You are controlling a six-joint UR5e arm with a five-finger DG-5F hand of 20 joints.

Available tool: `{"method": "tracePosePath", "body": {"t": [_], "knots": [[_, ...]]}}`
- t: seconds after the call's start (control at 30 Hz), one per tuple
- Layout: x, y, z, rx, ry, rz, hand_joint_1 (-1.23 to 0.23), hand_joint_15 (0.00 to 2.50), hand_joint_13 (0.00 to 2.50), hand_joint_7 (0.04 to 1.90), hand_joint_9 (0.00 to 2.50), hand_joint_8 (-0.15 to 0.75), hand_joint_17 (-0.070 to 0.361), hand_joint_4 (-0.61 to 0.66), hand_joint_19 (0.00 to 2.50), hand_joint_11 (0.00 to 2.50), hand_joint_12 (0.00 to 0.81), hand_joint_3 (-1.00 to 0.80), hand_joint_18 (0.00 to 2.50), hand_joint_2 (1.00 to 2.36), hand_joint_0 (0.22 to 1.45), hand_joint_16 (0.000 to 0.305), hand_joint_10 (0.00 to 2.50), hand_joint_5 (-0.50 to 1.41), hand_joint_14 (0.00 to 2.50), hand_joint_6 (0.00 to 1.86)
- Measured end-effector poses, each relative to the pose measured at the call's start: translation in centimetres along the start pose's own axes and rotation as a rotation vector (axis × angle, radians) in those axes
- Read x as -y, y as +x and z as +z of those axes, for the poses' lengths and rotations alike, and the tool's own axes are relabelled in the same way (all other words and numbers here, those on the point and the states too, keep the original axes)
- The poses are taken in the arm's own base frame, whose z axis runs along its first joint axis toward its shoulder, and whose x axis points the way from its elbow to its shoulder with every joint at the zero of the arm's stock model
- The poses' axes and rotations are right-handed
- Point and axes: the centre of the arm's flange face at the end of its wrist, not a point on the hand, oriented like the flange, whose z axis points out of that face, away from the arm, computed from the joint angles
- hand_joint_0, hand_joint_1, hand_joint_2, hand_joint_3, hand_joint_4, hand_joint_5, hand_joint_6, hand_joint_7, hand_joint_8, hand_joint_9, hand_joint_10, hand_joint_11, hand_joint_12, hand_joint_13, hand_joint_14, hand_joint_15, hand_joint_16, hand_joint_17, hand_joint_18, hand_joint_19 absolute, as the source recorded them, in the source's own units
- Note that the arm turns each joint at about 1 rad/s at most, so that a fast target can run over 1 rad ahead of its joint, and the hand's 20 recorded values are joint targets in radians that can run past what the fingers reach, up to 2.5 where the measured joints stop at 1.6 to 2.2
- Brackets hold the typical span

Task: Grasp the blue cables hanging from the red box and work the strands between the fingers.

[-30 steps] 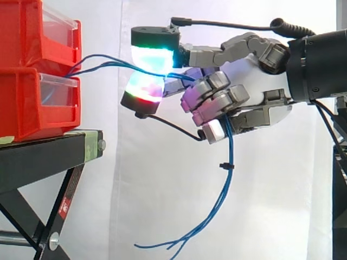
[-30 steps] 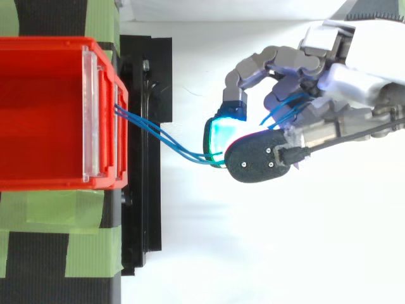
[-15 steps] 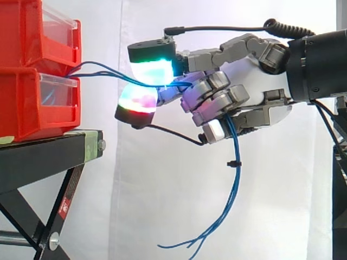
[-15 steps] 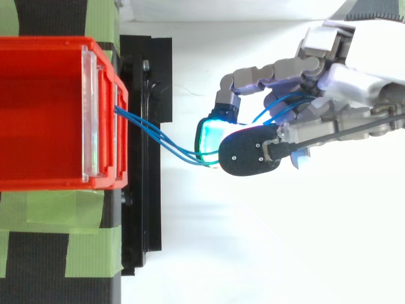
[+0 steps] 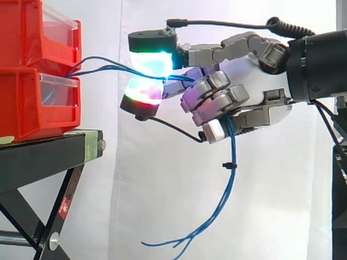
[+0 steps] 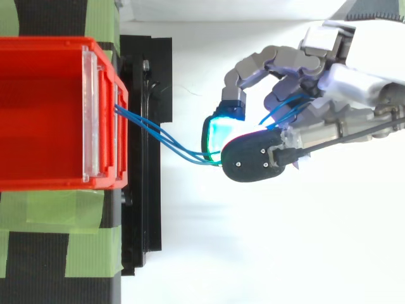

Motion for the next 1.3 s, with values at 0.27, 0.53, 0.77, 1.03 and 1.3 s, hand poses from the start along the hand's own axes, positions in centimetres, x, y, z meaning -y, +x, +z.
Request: {"method": "tracePosePath", "body": {"t": [0.27, 0.53, 0.77, 1.03, 1.3], "knots": [[-0.01, 0.0, 0.0, 0.0, 0.0, 0.0, -0.61, 1.51, 1.37, 1.02, 0.95, 0.43, 0.164, 0.16, 0.4, 2.5, 0.546, -0.34, 1.59, 1.42, 0.82, 0.073, 2.5, 0.07, 2.5, 1.15], [0.0, 0.0, 0.0, 0.0, 0.0, 0.0, -0.52, 1.51, 1.37, 1.35, 0.95, 0.43, 0.164, 0.31, 0.4, 2.5, 0.546, -0.21, 1.59, 1.66, 0.74, 0.073, 2.5, 0.66, 2.5, 0.02], [0.0, -0.01, -0.01, 0.0, 0.001, 0.0, -0.65, 1.51, 1.37, 1.54, 0.95, 0.43, 0.164, 0.04, 0.4, 2.5, 0.546, 0.33, 1.59, 1.0, 1.32, 0.073, 2.5, 0.67, 2.5, 0.12], [0.03, -0.03, -0.06, -0.001, 0.005, -0.003, -0.62, 1.51, 1.37, 1.25, 0.95, 0.43, 0.164, 0.28, 0.4, 2.5, 0.546, -0.23, 1.59, 1.01, 0.9, 0.073, 2.5, 0.55, 2.5, 0.02], [0.04, -0.04, -0.07, -0.001, 0.006, -0.003, -0.69, 1.51, 1.37, 1.34, 0.95, 0.43, 0.164, 0.21, 0.4, 2.5, 0.546, 0.02, 1.59, 1.2, 1.0, 0.073, 2.5, 0.69, 2.5, 0.02]]}}
